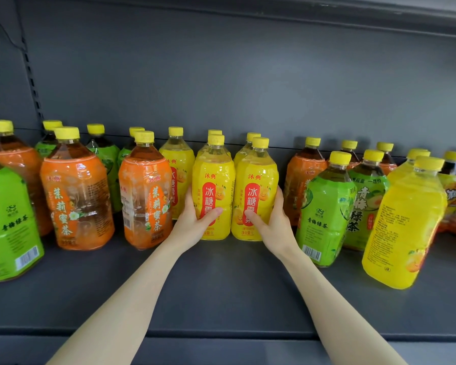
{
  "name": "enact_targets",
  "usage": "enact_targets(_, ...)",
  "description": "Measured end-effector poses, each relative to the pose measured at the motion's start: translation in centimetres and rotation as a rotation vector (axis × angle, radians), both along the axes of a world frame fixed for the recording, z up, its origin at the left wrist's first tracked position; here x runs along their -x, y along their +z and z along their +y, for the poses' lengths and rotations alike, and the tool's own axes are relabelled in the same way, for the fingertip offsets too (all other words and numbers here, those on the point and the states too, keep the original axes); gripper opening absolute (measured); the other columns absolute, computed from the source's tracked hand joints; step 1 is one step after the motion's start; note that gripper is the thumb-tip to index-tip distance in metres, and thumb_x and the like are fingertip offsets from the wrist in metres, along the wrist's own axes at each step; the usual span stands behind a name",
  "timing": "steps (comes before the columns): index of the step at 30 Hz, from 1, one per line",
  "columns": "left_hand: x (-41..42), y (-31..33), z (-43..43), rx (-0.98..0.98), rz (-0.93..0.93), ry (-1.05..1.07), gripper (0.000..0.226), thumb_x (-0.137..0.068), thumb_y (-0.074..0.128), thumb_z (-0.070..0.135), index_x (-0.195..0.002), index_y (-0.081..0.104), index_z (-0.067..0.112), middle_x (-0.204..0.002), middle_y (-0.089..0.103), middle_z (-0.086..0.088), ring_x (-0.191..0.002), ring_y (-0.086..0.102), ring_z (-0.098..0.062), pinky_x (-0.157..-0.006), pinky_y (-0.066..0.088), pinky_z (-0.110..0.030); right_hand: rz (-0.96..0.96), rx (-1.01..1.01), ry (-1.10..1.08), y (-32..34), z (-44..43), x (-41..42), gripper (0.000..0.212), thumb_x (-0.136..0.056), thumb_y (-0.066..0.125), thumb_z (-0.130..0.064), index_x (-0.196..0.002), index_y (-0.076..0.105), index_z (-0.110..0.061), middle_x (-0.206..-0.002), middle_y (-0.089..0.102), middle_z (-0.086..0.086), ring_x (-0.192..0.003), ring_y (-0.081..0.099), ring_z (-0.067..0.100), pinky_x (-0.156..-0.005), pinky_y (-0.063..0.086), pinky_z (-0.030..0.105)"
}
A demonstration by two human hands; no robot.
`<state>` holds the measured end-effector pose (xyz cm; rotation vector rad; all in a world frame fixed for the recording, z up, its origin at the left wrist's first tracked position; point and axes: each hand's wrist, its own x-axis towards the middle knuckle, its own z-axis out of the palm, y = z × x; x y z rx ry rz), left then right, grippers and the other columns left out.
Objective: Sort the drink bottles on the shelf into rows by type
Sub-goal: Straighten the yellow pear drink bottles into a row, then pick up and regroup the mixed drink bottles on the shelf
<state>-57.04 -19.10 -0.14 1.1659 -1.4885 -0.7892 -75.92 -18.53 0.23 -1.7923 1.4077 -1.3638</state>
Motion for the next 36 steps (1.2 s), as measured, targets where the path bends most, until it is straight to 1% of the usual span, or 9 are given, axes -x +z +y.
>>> enact_targets(5,-0.2,0.0,-0.2,-0.012,0.008,-0.013,0.087,-0.085,0.061,0.038,-0.148,0.001,0.028,-0.146,0.031,0.002,-0.131,0.037,-0.016,-0.099,0.040,-0.033,0.010,-0.018,-0.011,-0.1,-0.3,0.0,0.091,-0.088,0.063,-0.037,-0.151,-0.001,-0.026,-0.146,0.040,0.004,-0.127,0.048,0.023,-0.102,0.047,0.046)
enact_targets(12,0.1,0.0,0.0,0.006,0.022,-0.005,0.084,-0.086,0.061,0.035,-0.148,0.005,0.028,-0.143,0.035,0.003,-0.118,0.039,-0.007,-0.092,0.039,-0.026,0.046,-0.063,-0.023,0.2,0.0,-0.2,0.092,-0.090,0.060,-0.039,-0.150,-0.008,-0.027,-0.149,0.036,0.006,-0.130,0.046,0.025,-0.104,0.044,0.045)
enact_targets(15,0.1,0.1,0.4,-0.022,-0.006,0.032,0.083,-0.086,0.060,0.040,-0.149,0.008,0.027,-0.142,0.038,0.002,-0.123,0.042,-0.013,-0.092,0.039,-0.027,0.108,-0.109,-0.064,0.4,0.5,-0.3,0.091,-0.091,0.057,-0.041,-0.150,-0.011,-0.026,-0.148,0.038,0.008,-0.128,0.048,0.028,-0.103,0.044,0.046)
enact_targets(17,0.0,0.2,0.9,-0.063,-0.108,0.075,0.079,-0.086,0.059,0.042,-0.148,0.014,0.022,-0.142,0.041,-0.001,-0.126,0.045,-0.020,-0.095,0.040,-0.030,0.203,-0.166,-0.109,0.4,1.2,-0.3,0.090,-0.092,0.055,-0.044,-0.150,-0.012,-0.025,-0.148,0.039,0.009,-0.127,0.049,0.030,-0.101,0.045,0.048)
enact_targets(19,-0.4,0.1,2.1,-0.064,-0.360,0.138,0.071,-0.088,0.058,0.039,-0.145,0.022,0.017,-0.139,0.047,-0.005,-0.123,0.050,-0.024,-0.096,0.044,-0.035,0.318,-0.181,-0.162,0.5,2.3,0.0,0.085,-0.092,0.054,-0.045,-0.151,-0.001,-0.019,-0.145,0.042,0.010,-0.125,0.050,0.031,-0.100,0.046,0.050)
enact_targets(22,-1.6,0.8,5.4,0.061,-0.611,0.205,0.050,-0.091,0.057,0.033,-0.135,0.042,0.015,-0.125,0.060,-0.006,-0.107,0.061,-0.023,-0.088,0.052,-0.038,0.467,-0.085,-0.209,1.7,4.9,0.0,0.061,-0.093,0.057,-0.037,-0.143,0.033,-0.009,-0.134,0.050,0.013,-0.116,0.054,0.032,-0.093,0.048,0.046)
enact_targets(25,-2.7,2.7,9.4,0.237,-0.649,0.208,0.030,-0.091,0.057,0.030,-0.117,0.061,0.016,-0.108,0.069,-0.003,-0.094,0.065,-0.017,-0.081,0.054,-0.037,0.491,0.047,-0.189,3.9,8.0,-0.7,0.042,-0.093,0.058,-0.031,-0.130,0.053,-0.010,-0.127,0.056,0.011,-0.108,0.058,0.030,-0.086,0.050,0.040)
enact_targets(30,-4.3,6.3,17.6,0.520,-0.679,0.325,0.027,-0.090,0.058,0.030,-0.111,0.066,0.015,-0.101,0.071,0.000,-0.089,0.067,-0.016,-0.076,0.056,-0.035,0.422,0.248,-0.103,6.7,14.2,-2.8,0.030,-0.093,0.058,-0.027,-0.119,0.061,-0.012,-0.120,0.062,0.007,-0.103,0.060,0.026,-0.085,0.051,0.042)
enact_targets(36,-7.9,5.2,26.8,0.522,-0.702,0.447,0.043,-0.085,0.042,0.046,-0.101,0.068,0.015,-0.092,0.070,0.005,-0.082,0.066,-0.016,-0.067,0.055,-0.032,0.359,0.373,0.031,5.5,21.5,-6.8,0.022,-0.093,0.058,-0.027,-0.110,0.065,-0.015,-0.109,0.065,0.000,-0.092,0.061,0.019,-0.080,0.048,0.034)
